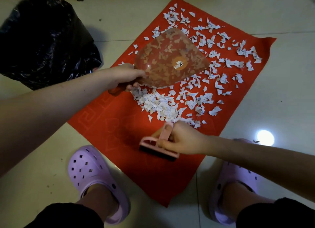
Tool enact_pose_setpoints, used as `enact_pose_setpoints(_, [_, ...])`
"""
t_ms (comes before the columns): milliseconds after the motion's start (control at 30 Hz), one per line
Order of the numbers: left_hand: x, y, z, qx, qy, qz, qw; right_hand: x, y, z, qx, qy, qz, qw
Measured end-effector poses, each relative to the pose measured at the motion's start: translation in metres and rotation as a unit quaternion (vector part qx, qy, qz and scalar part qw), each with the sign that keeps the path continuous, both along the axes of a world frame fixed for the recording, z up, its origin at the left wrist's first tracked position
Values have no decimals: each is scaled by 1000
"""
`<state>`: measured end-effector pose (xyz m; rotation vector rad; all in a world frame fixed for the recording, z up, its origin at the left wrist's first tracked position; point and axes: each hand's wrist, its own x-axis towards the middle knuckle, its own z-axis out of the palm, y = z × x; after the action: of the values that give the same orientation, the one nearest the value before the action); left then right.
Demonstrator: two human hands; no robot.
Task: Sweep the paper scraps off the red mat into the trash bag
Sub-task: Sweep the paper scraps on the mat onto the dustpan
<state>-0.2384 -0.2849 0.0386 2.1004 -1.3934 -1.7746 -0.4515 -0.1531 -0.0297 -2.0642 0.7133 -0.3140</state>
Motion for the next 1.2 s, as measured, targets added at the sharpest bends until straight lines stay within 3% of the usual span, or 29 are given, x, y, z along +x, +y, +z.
enact_pose_setpoints(200, [0,0,-2,6,4,-4,1000,4,-9,-9,12,111,13,994])
enact_pose_setpoints(300, [0,0,-1,6,4,-3,1000,-2,-33,5,-56,151,-39,986])
enact_pose_setpoints(400, [-1,0,0,3,8,1,1000,-12,-51,20,-114,111,-113,981])
enact_pose_setpoints(533, [-3,-1,2,-11,13,16,1000,-19,-60,29,-91,30,-163,982])
enact_pose_setpoints(700, [-3,-2,1,-16,36,42,998,-2,-44,21,-18,85,-124,989])
enact_pose_setpoints(833, [-2,-2,-1,-13,33,46,998,0,-42,19,-87,122,-172,974])
enact_pose_setpoints(967, [-2,-1,-1,-16,30,33,999,-16,-55,38,-96,15,-268,959])
enact_pose_setpoints(1067, [-2,-3,0,-19,39,53,998,-19,-56,37,-129,88,-215,964])
enact_pose_setpoints(1200, [-2,-6,4,-27,48,69,996,-20,-53,29,-24,43,-229,972])
